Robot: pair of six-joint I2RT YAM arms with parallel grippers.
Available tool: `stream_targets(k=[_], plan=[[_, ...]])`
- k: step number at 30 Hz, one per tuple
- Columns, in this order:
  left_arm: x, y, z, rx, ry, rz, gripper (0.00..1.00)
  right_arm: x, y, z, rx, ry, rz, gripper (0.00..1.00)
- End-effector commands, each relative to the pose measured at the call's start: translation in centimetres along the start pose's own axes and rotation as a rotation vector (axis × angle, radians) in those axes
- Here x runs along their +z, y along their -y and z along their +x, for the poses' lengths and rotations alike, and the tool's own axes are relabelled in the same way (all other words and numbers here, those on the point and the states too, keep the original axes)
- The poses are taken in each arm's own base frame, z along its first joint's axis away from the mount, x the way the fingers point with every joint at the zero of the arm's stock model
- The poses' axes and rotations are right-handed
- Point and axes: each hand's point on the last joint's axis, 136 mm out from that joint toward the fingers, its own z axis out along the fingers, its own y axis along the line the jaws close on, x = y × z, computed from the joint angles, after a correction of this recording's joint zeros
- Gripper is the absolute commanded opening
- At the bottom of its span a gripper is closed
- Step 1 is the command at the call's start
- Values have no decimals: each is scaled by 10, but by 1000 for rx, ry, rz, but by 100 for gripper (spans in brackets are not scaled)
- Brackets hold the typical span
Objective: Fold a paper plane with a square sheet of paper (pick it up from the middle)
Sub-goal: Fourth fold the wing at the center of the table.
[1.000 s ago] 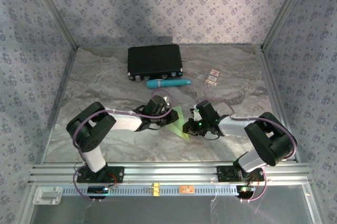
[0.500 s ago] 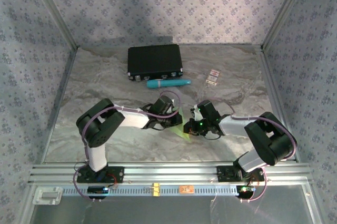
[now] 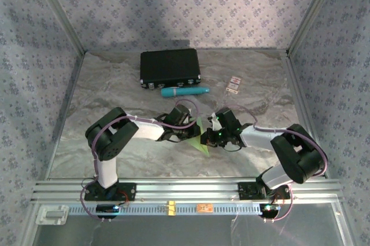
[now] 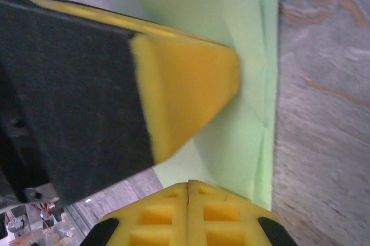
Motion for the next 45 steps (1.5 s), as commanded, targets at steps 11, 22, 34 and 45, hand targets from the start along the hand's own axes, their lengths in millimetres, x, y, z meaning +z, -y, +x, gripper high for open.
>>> stream_targets(k=[11, 22, 34, 45], plan=[[-3, -13, 2, -11, 0, -53, 4, 13, 43, 28, 83, -39, 135, 3], [-32, 9, 0, 60, 8, -18, 6, 11, 47, 30, 89, -30, 143, 2], [-8, -16, 5, 16, -28, -65, 5, 13, 51, 35, 98, -49, 149, 2], [-13, -41, -30, -68, 36, -120, 5, 10, 58, 44, 95, -69, 164, 1]])
